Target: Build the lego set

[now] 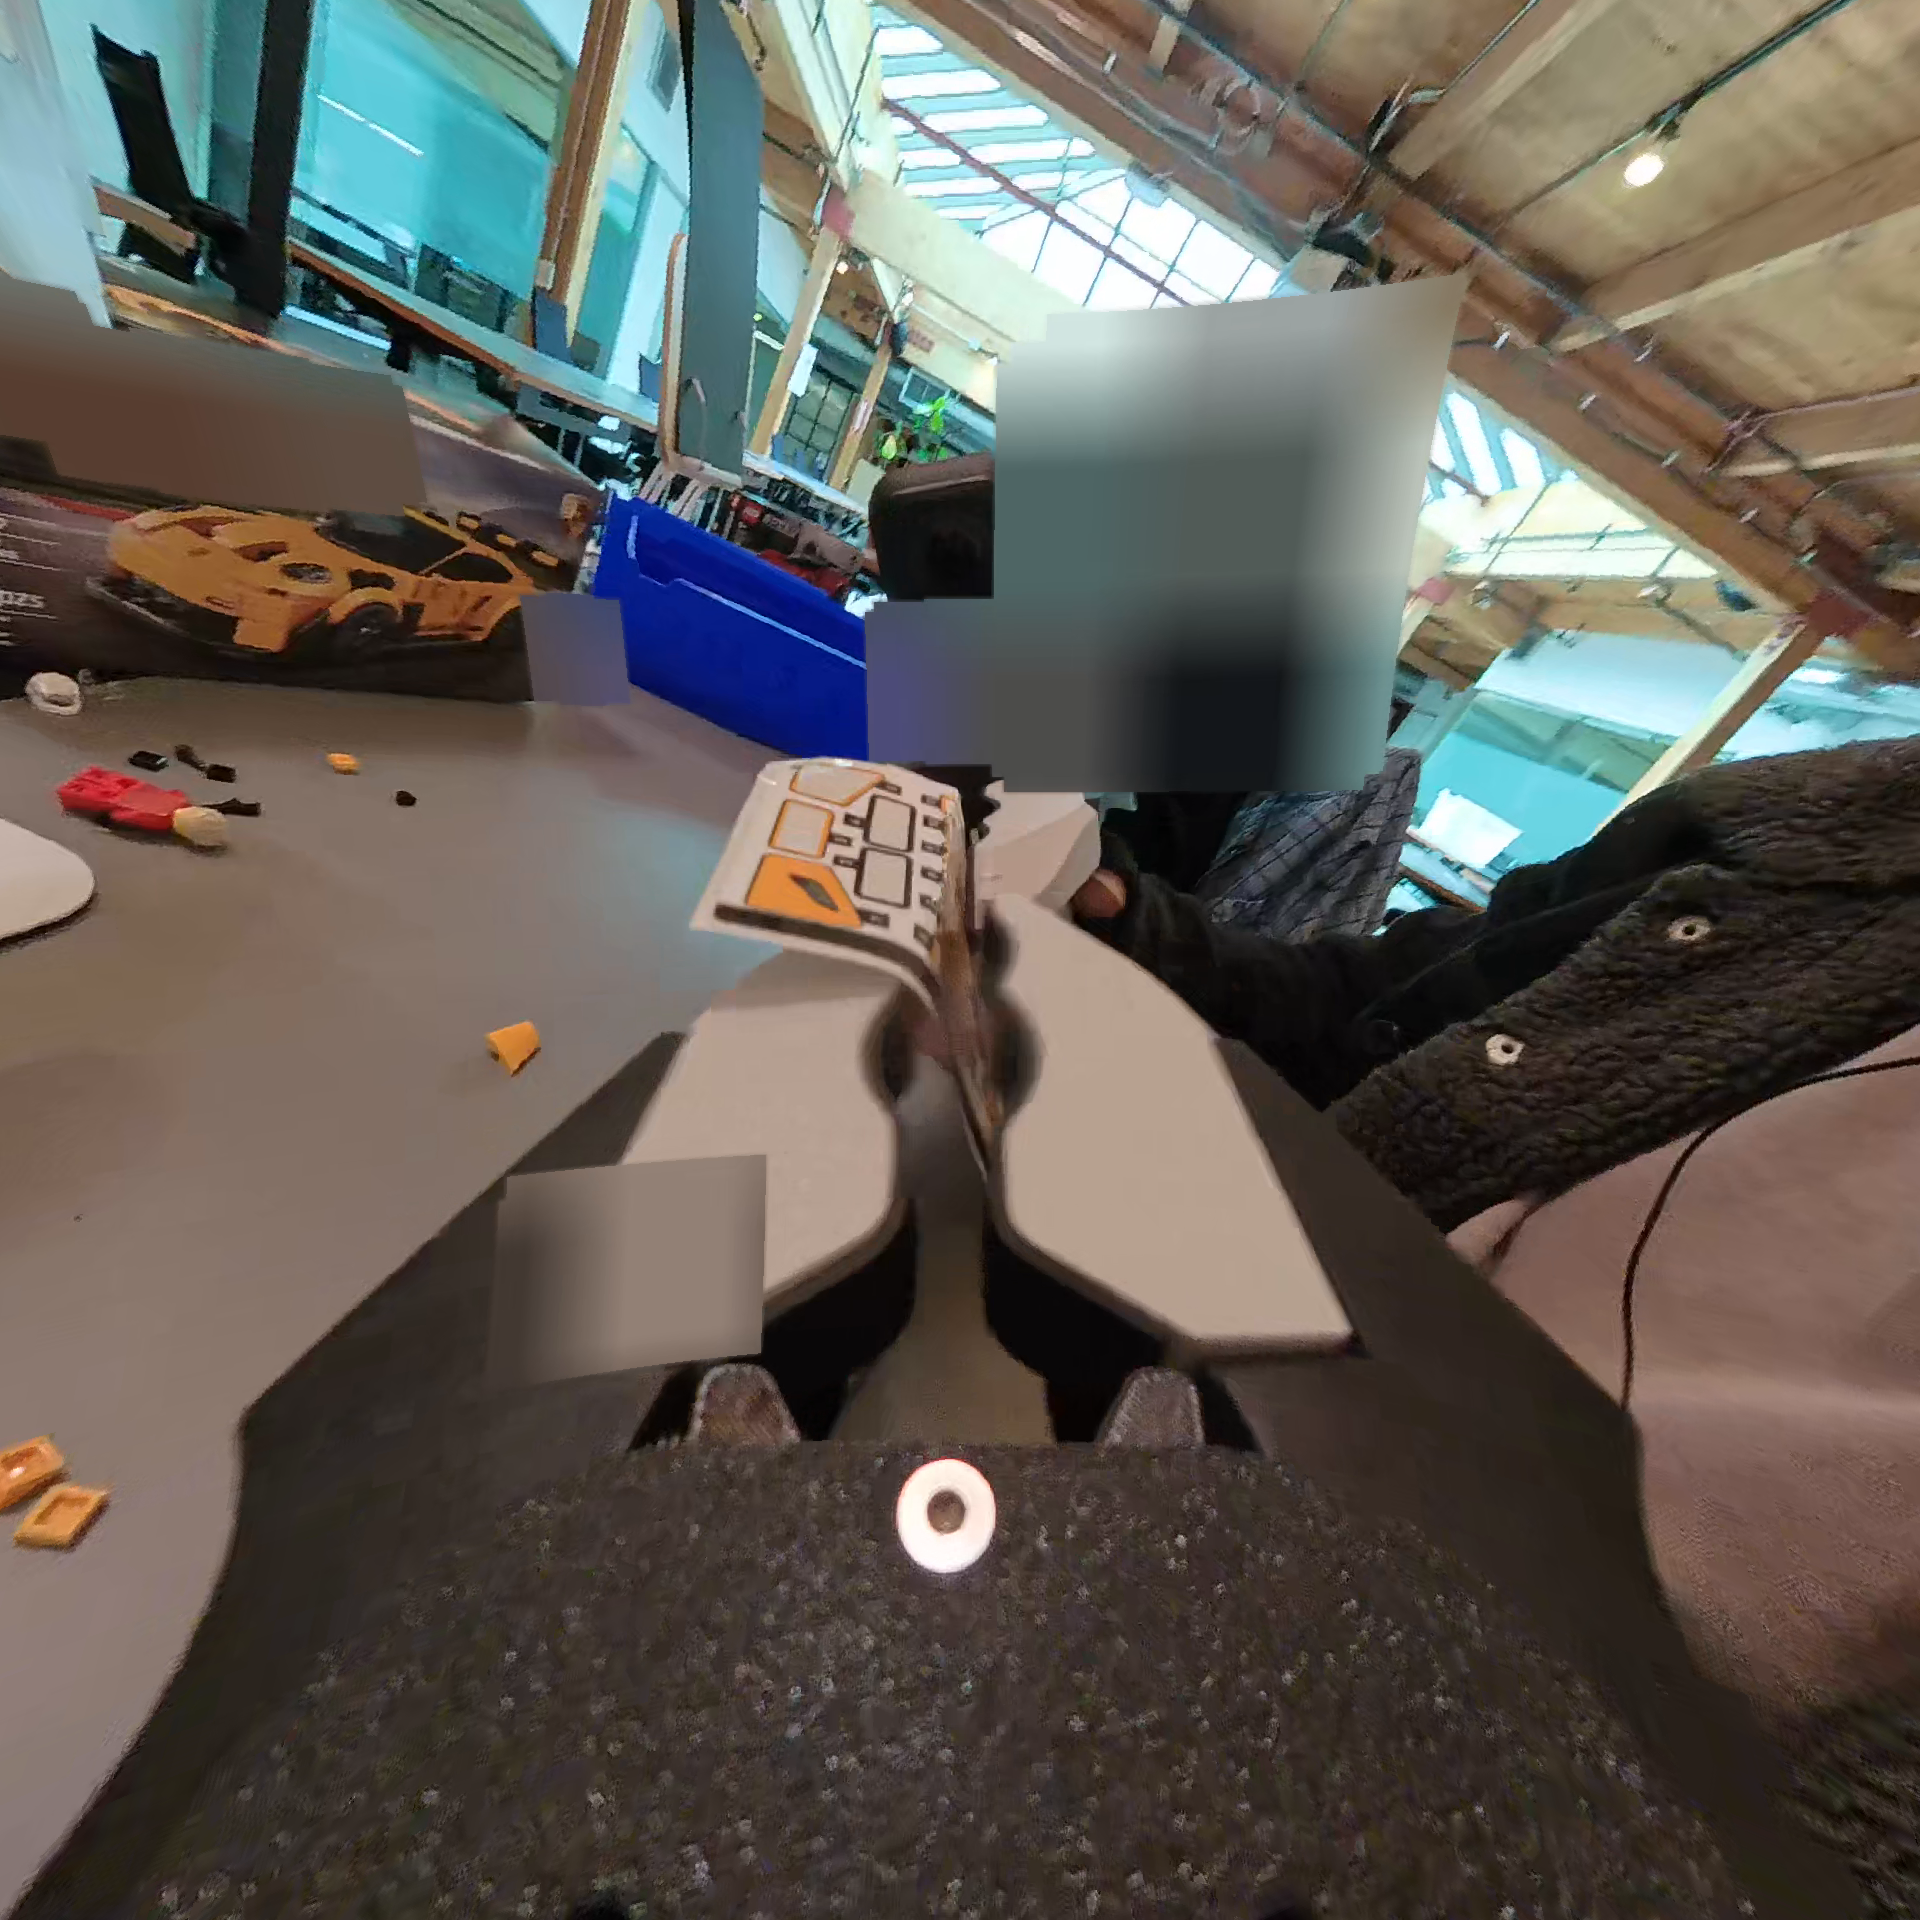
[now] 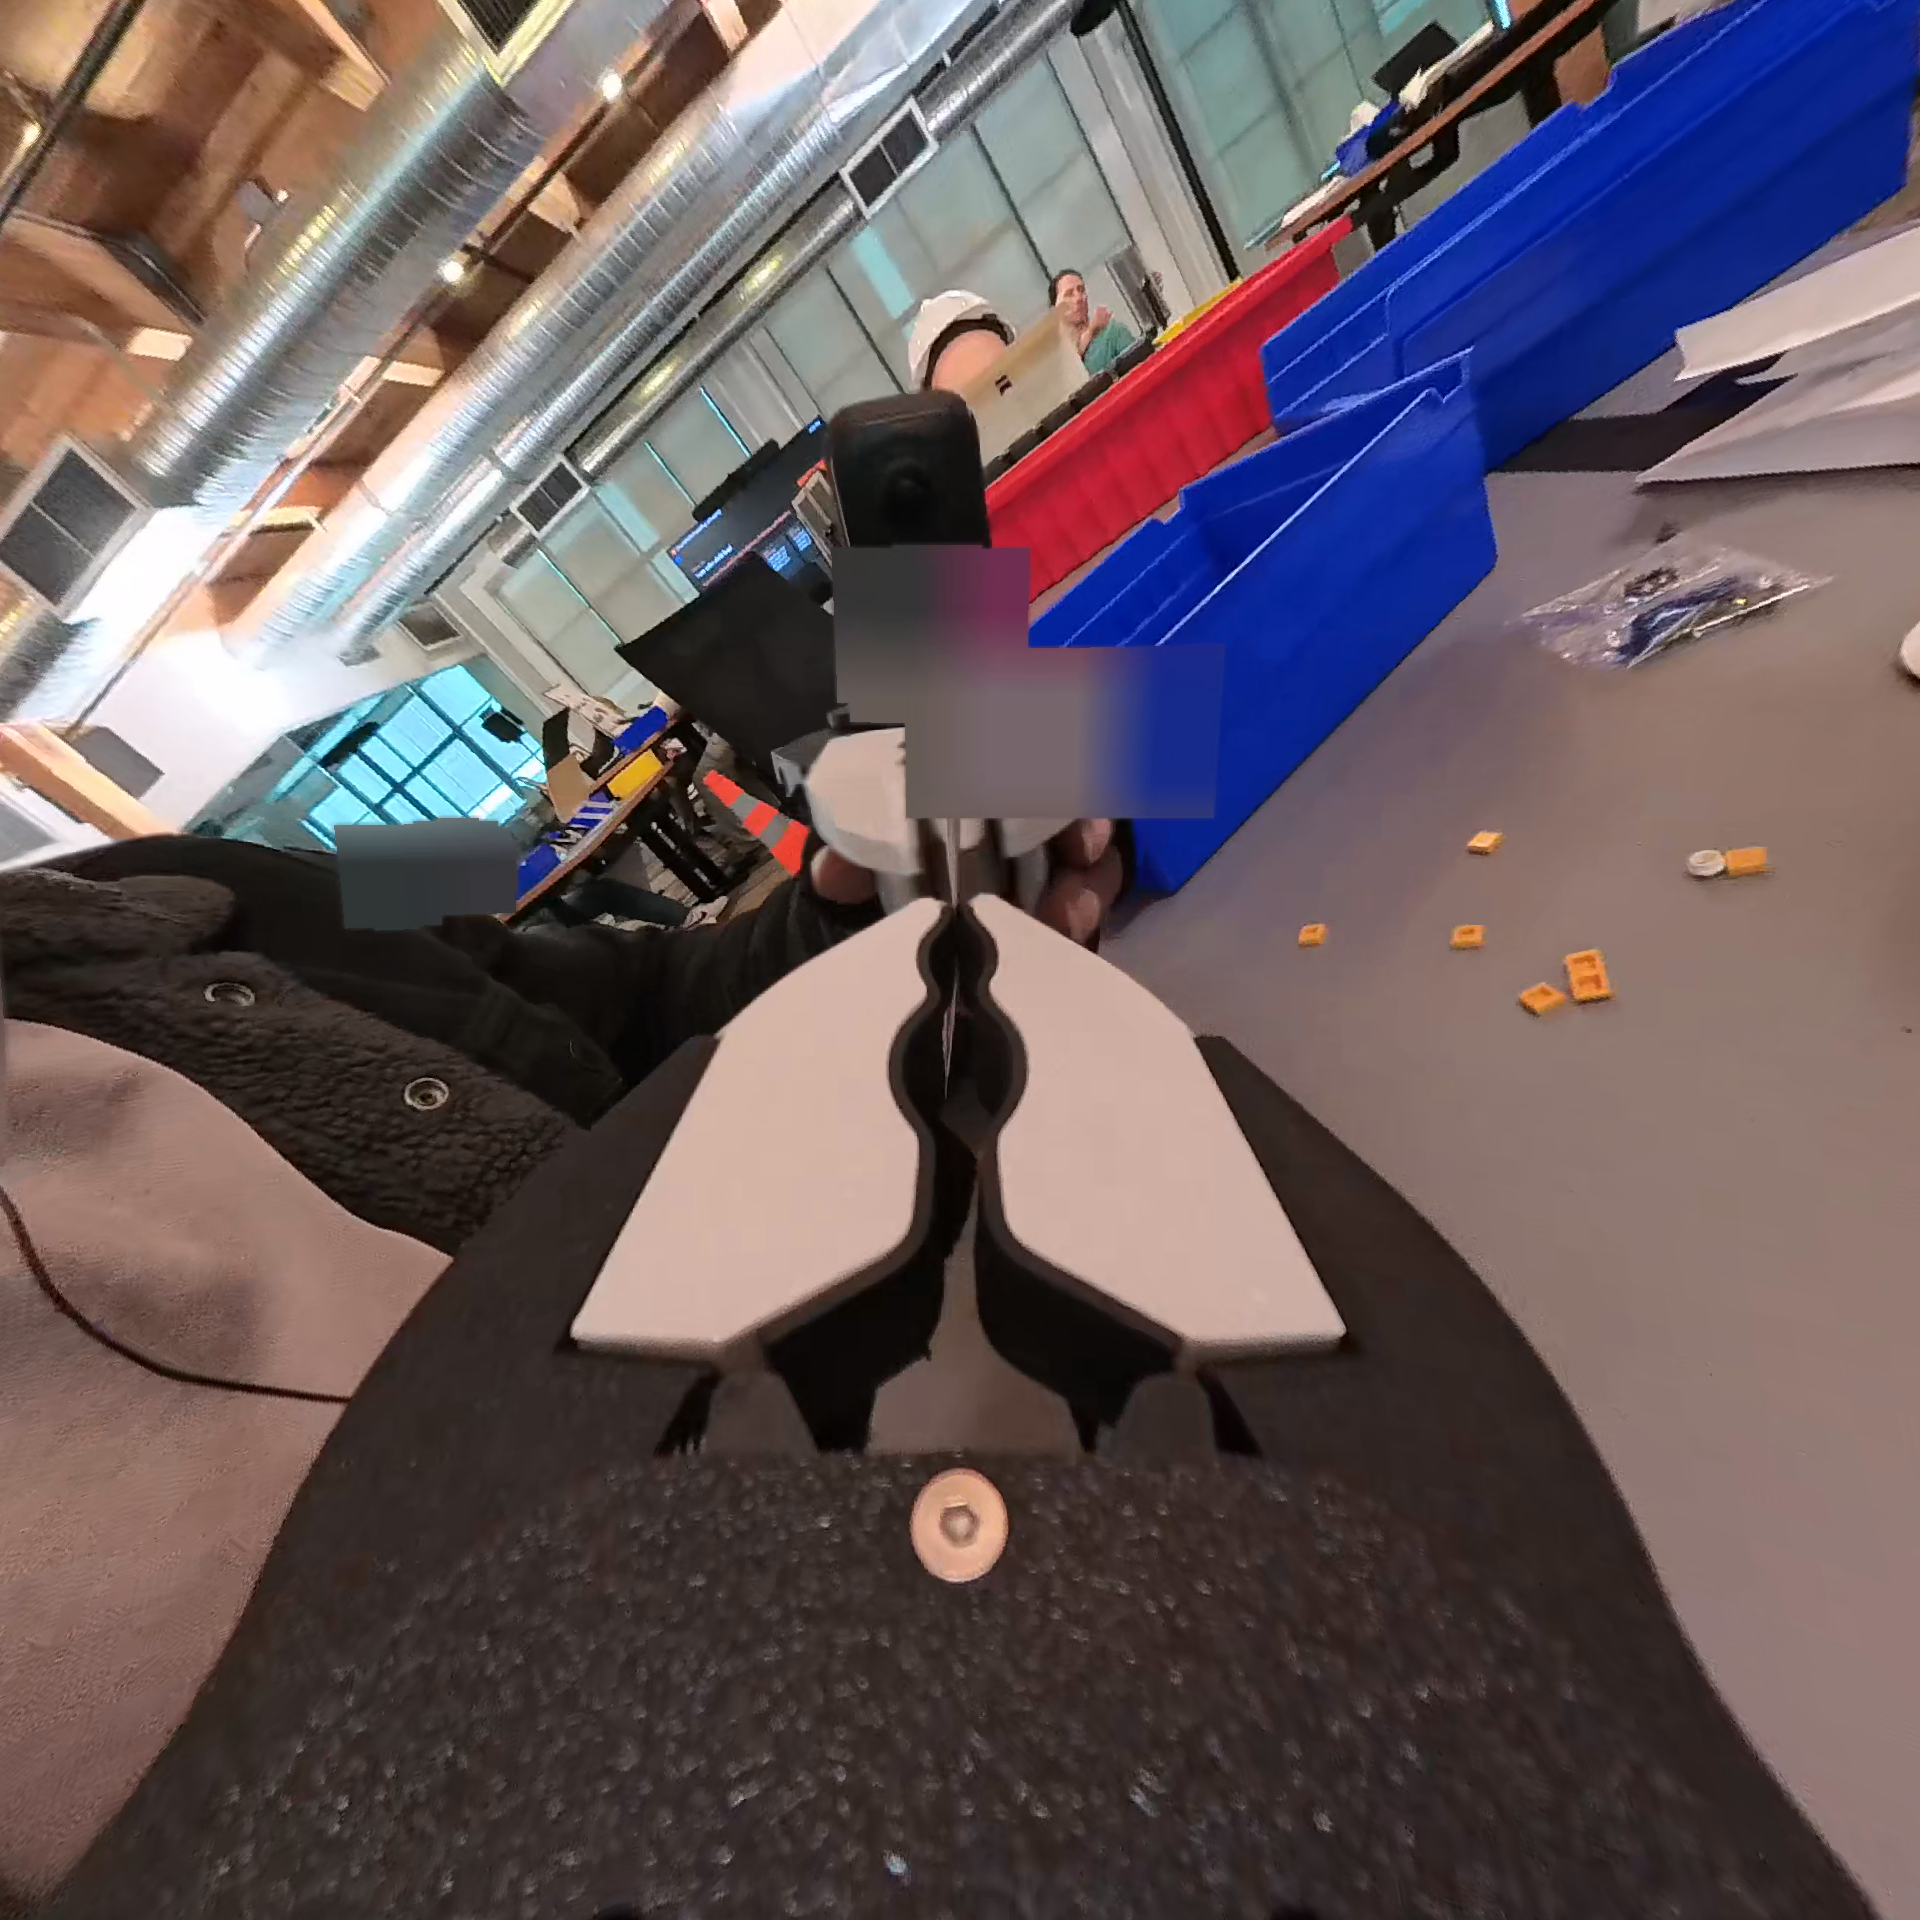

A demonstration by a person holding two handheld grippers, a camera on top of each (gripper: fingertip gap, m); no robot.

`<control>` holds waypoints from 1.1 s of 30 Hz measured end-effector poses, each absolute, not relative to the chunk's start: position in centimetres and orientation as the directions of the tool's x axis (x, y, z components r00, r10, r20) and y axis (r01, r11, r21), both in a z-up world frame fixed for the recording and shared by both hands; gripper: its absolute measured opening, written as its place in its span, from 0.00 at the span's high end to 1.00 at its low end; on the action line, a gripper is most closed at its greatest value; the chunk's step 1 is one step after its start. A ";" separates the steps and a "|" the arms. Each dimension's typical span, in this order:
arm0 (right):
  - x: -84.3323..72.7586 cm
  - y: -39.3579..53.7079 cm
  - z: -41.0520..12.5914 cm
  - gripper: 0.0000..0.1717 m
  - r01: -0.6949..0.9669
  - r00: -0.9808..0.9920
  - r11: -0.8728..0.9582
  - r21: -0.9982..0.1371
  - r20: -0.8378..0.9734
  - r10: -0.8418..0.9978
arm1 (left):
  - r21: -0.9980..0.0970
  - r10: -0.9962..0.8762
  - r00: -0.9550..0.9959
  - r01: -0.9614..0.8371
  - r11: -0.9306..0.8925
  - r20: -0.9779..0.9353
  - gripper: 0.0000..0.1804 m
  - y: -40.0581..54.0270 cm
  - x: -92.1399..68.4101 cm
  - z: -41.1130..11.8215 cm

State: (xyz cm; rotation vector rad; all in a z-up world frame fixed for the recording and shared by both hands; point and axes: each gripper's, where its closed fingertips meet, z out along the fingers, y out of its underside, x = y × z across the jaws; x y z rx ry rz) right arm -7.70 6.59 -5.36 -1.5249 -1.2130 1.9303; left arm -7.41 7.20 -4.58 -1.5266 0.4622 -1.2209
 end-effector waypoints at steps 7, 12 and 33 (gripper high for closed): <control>-7.3 7.8 -5.7 0.96 0.126 -0.215 -0.271 -0.954 -0.293 0.932 | -0.906 -0.771 0.475 0.225 -0.360 0.424 1.00 7.1 -7.3 -5.4; -5.9 8.7 -3.7 0.91 0.083 -0.013 0.302 -0.950 0.302 0.953 | -0.949 -0.734 0.617 0.067 -0.308 0.282 1.00 7.4 -7.6 -6.4; -7.4 7.6 -8.6 0.96 0.337 -0.075 0.824 -0.455 0.860 0.505 | -0.915 -0.696 0.713 -0.221 -0.337 0.084 1.00 7.3 -6.7 -9.4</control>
